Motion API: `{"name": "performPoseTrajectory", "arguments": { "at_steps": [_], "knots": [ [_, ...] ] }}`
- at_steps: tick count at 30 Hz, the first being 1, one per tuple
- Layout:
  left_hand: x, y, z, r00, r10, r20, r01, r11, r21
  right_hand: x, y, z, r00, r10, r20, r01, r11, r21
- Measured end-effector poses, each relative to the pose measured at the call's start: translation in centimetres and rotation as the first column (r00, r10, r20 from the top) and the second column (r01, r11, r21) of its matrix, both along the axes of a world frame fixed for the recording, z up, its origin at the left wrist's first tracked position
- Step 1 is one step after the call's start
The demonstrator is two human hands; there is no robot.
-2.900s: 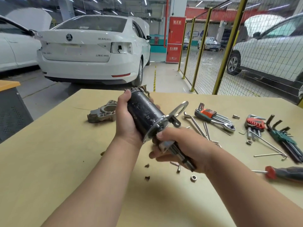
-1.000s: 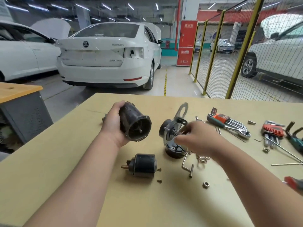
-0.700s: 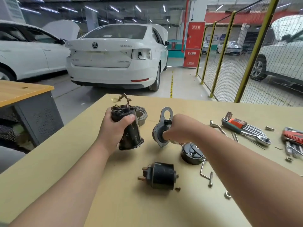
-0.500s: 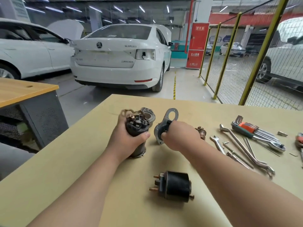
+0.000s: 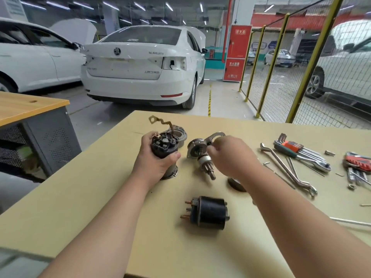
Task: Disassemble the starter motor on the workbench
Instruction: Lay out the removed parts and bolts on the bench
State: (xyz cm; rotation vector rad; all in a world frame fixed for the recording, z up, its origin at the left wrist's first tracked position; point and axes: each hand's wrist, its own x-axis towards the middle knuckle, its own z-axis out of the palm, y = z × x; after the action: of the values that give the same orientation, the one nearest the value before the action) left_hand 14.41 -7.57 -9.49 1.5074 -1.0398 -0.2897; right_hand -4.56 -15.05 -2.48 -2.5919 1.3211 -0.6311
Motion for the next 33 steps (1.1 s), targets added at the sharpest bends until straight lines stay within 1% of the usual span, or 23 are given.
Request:
{"name": "performPoseTrajectory", "arguments": {
  "at_steps": [2,3,4,5,6,7,8,9,10,11,13,14,15,17,20,24,26,27,28,30,31,32,33],
  "knots": [
    [-0.3,0.3,0.0,0.999,0.038,0.022,-0.038,0.999,0.009,-2.4,3.0,-0.5,0.978,0.182,0.105,-0.179,0.983,-0.032],
    [-0.5,0.3,0.1,0.998,0.058,0.038,-0.059,0.998,0.016,-3.4,4.8,-0.9,0.953,0.294,0.074,-0.295,0.956,0.001],
    [-0.7,0.3,0.2,0.996,0.076,0.052,-0.077,0.997,0.024,-3.9,6.4,-1.6,0.929,0.368,-0.028,-0.367,0.929,0.038],
    [-0.8,0.4,0.2,0.995,0.085,0.057,-0.087,0.996,0.031,-4.1,7.6,-2.4,0.903,0.396,-0.168,-0.392,0.918,0.054],
    [-0.8,0.5,0.3,0.995,0.087,0.057,-0.089,0.995,0.037,-3.9,8.2,-3.2,0.877,0.382,-0.292,-0.392,0.920,0.025],
    [-0.7,0.7,0.3,0.995,0.086,0.058,-0.089,0.995,0.047,-3.5,8.4,-3.8,0.871,0.339,-0.355,-0.375,0.926,-0.035],
    [-0.6,0.9,0.2,0.995,0.083,0.060,-0.087,0.994,0.061,-2.9,8.3,-4.1,0.890,0.303,-0.341,-0.352,0.932,-0.089],
    [-0.3,1.3,0.2,0.995,0.081,0.063,-0.086,0.994,0.074,-2.5,8.2,-4.0,0.913,0.283,-0.293,-0.327,0.938,-0.114],
    [0.0,1.6,0.2,0.994,0.083,0.065,-0.088,0.993,0.082,-2.1,7.8,-4.0,0.944,0.265,-0.197,-0.287,0.953,-0.098],
    [0.4,2.0,0.1,0.994,0.091,0.064,-0.096,0.992,0.081,-1.7,7.2,-4.0,0.969,0.243,-0.049,-0.245,0.969,-0.027],
    [1.1,2.5,0.0,0.990,0.127,0.062,-0.131,0.989,0.073,-0.7,5.8,-3.7,0.949,0.152,0.277,-0.200,0.967,0.155],
    [1.4,2.7,0.0,0.988,0.145,0.055,-0.148,0.987,0.066,0.1,5.0,-3.5,0.920,0.116,0.374,-0.202,0.959,0.198],
    [1.6,2.9,-0.1,0.986,0.159,0.042,-0.161,0.985,0.056,0.9,4.3,-3.4,0.901,0.092,0.424,-0.203,0.953,0.225],
    [1.9,3.0,-0.2,0.985,0.171,0.022,-0.172,0.984,0.041,2.6,3.5,-3.4,0.893,0.062,0.446,-0.206,0.937,0.282],
    [2.1,3.1,-0.3,0.986,0.168,0.022,-0.168,0.986,0.019,4.4,3.1,-4.9,0.920,0.077,0.383,-0.214,0.919,0.330],
    [2.4,2.9,-0.7,0.993,0.107,-0.054,-0.106,0.994,0.016,4.9,3.2,-5.6,0.947,0.084,0.309,-0.178,0.940,0.290],
    [2.5,2.9,-1.0,0.992,0.088,-0.088,-0.087,0.996,0.011,3.7,2.7,-4.7,0.947,0.077,0.313,-0.151,0.964,0.220],
    [2.5,2.9,-1.0,0.992,0.076,-0.099,-0.075,0.997,0.012,2.5,2.2,-4.2,0.949,0.070,0.307,-0.121,0.981,0.151],
    [2.5,2.9,-1.1,0.991,0.071,-0.111,-0.070,0.997,0.014,1.0,1.4,-3.6,0.965,0.058,0.256,-0.076,0.995,0.063],
    [2.4,3.0,-0.9,0.989,0.077,-0.130,-0.075,0.997,0.020,-2.6,-0.3,-2.7,1.000,-0.007,-0.003,0.006,0.997,-0.077],
    [2.3,3.0,-0.8,0.986,0.083,-0.142,-0.081,0.997,0.018,-4.2,-1.1,-2.5,0.986,-0.041,-0.160,0.027,0.995,-0.092],
    [2.2,3.0,-0.7,0.984,0.089,-0.156,-0.088,0.996,0.013,-5.4,-1.7,-2.5,0.956,-0.050,-0.289,0.033,0.997,-0.065],
    [2.0,3.1,-0.6,0.981,0.093,-0.169,-0.092,0.996,0.009,-6.2,-2.0,-2.6,0.928,-0.030,-0.372,0.029,1.000,-0.009]
  ]
}}
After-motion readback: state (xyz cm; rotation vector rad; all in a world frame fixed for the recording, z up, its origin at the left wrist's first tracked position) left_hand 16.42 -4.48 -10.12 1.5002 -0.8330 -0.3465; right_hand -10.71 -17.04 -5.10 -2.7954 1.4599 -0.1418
